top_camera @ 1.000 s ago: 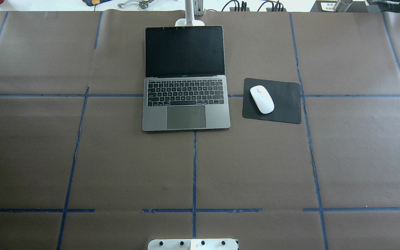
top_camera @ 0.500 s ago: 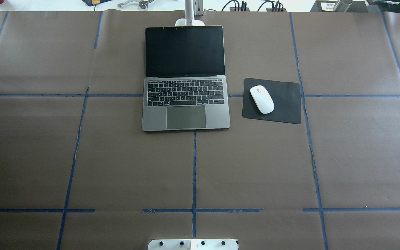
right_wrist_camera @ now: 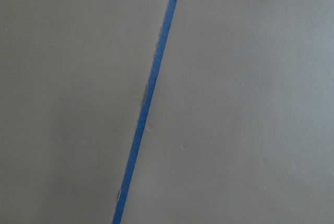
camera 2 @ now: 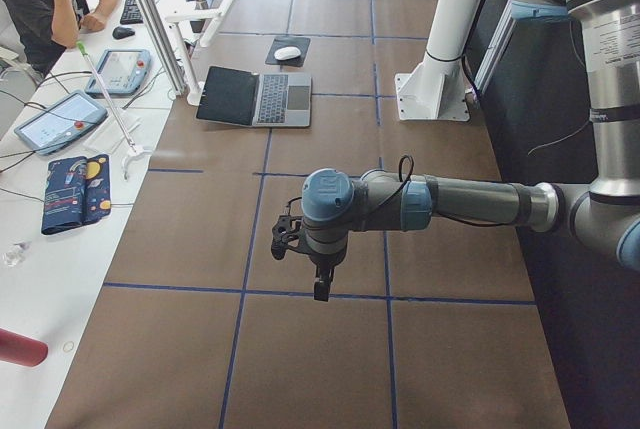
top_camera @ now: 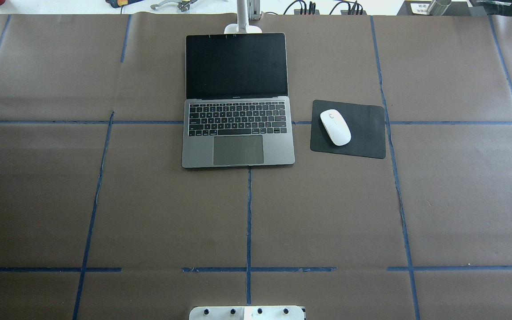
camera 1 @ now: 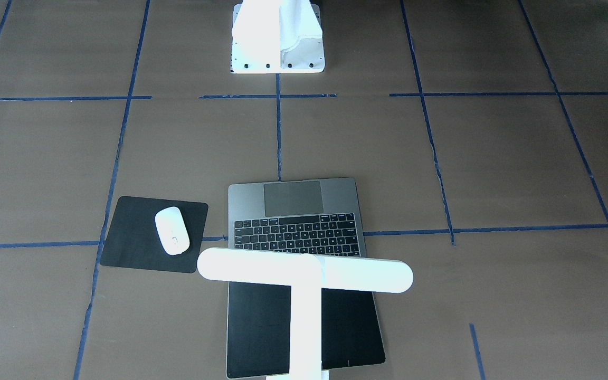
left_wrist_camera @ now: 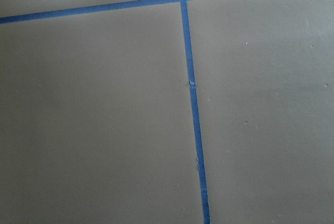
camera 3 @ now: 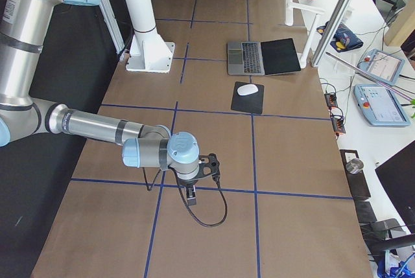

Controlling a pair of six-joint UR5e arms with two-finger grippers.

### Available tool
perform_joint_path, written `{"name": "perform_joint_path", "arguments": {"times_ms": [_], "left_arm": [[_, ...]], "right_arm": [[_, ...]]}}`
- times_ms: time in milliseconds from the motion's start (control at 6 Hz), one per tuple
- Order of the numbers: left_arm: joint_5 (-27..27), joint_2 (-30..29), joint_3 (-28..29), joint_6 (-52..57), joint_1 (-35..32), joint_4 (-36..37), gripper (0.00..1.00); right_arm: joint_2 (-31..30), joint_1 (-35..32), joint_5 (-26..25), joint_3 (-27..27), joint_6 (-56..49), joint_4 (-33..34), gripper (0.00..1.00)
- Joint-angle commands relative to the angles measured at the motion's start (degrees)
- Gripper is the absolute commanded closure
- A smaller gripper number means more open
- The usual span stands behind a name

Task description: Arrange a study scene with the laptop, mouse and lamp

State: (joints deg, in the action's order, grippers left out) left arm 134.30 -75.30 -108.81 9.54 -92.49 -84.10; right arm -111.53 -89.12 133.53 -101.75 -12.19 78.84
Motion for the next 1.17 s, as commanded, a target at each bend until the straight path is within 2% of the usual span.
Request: {"name": "perform_joint_path", "arguments": {"times_ms": [0,1000], "left_arm": [[0.3,0.1,0.4,0.1,0.0,0.0,0.00],[0.4,0.2,0.3,0.2,0.1,0.3,0.00]], "right_arm": [[0.0,0.0,0.1,0.1,0.0,0.0,0.00],[0.1,0.0,1.5,0.2,0.0,0.0,0.00]]}}
